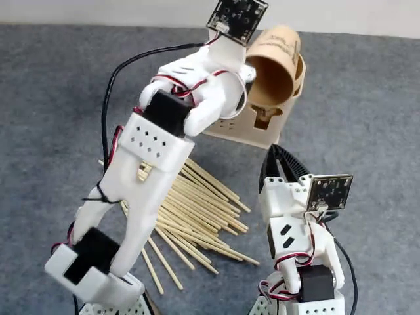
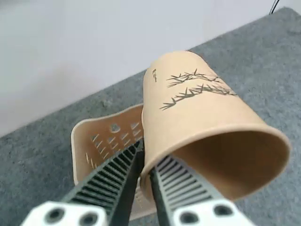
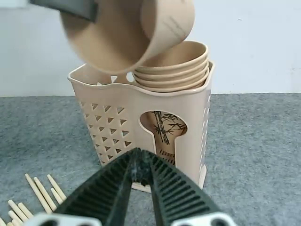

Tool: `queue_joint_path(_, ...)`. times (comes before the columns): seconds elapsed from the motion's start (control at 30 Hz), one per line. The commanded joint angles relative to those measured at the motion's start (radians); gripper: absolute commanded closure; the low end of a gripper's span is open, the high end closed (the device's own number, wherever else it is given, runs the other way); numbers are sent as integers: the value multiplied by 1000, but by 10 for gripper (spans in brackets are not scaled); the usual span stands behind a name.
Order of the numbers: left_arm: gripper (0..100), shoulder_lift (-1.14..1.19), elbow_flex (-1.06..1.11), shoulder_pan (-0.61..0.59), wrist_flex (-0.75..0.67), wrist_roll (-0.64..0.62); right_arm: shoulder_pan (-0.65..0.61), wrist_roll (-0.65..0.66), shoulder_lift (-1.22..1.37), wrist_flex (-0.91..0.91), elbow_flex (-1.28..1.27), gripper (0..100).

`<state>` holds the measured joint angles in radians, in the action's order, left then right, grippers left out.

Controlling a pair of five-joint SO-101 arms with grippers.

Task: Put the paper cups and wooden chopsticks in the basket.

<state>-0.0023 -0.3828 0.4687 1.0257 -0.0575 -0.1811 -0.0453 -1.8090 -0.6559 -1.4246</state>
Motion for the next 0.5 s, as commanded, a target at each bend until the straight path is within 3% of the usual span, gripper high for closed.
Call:
queue_joint_path(0.0, 873, 4, -47, -15, -60, -8, 2, 11, -13, 22, 7, 992)
queue_joint_path(0.1, 800, 12, -47, -13, -63, -20, 2, 11, -13, 22, 7, 992)
queue_joint_path(0.47, 801, 13, -45, -35, -141, -80, 2, 11, -13, 22, 7, 992)
